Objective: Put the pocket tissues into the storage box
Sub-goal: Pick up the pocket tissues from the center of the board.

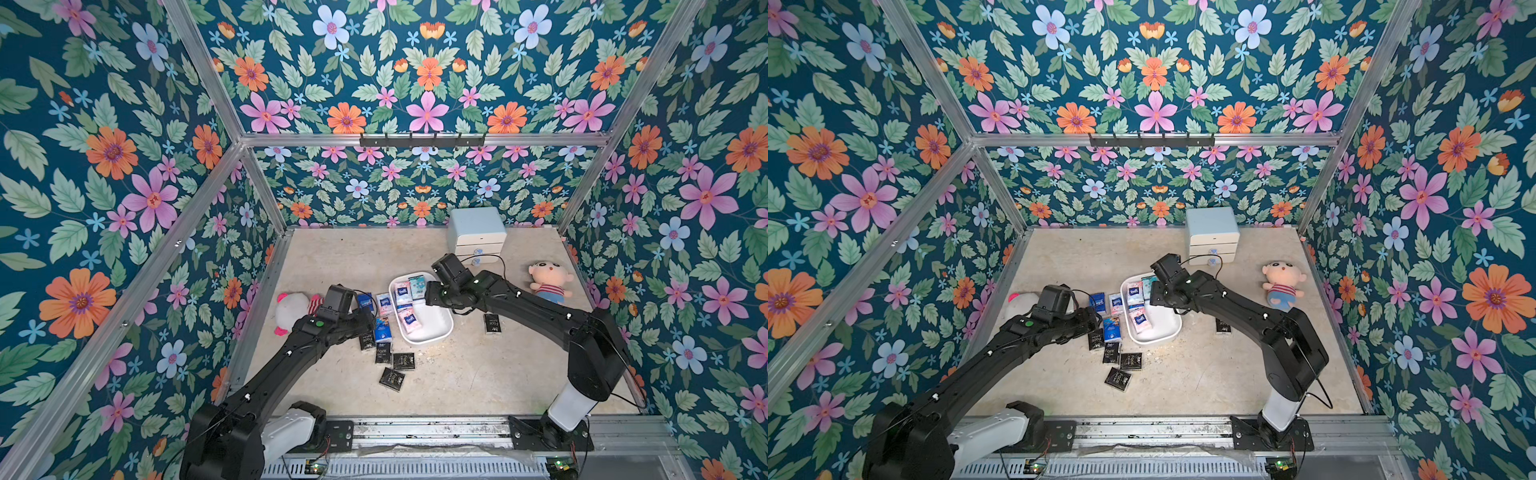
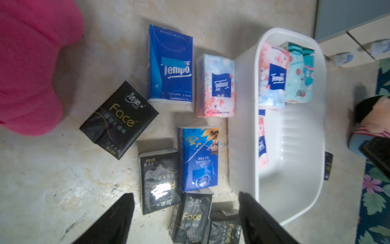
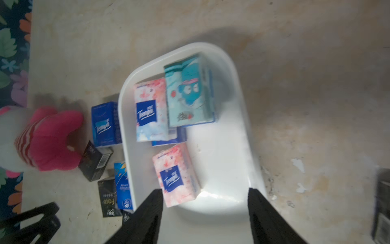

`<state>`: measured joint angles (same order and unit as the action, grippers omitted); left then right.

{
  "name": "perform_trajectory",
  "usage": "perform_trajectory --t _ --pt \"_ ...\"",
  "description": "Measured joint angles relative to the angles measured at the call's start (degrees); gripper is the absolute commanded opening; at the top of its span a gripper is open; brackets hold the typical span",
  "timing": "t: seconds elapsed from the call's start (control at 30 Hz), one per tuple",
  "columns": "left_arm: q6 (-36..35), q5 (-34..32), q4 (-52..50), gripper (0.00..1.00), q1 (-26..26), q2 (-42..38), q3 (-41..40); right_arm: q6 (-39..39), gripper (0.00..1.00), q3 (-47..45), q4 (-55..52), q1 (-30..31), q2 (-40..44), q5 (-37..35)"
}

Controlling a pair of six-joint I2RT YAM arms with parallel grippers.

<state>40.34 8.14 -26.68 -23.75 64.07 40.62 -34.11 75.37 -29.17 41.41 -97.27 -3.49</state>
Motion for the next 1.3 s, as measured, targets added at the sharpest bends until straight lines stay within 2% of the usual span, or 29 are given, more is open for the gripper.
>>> perform_trajectory --t 0.1,0.47,0.67,0.83,1.07,1.3 --pt "1.75 -2.36 0.26 0.72 -2.91 1.60 0.42 1.11 0.66 -2.21 -0.07 -3.91 2.75 2.32" --pt "7.78 -10.16 1.42 0.78 -14.53 13.68 4.42 5.51 0.66 -11.69 6.64 -11.32 10.93 10.56" --pt "8.94 -12.79 1.53 0.78 -15.26 18.01 6.10 6.36 0.65 -15.50 8.76 -13.75 14.43 12.57" --pt "7.39 -14.08 1.84 0.74 -15.23 22.40 9.27 7.19 0.64 -16.90 10.16 -15.39 15.74 12.59" --pt "5.49 -14.84 2.12 0.73 -14.73 26.99 12.81 6.54 0.64 -17.14 12.66 -15.78 15.89 12.83" --pt "4.44 -15.13 1.79 0.84 -13.79 28.83 13.46 5.46 0.63 -17.16 13.84 -15.80 15.76 13.00"
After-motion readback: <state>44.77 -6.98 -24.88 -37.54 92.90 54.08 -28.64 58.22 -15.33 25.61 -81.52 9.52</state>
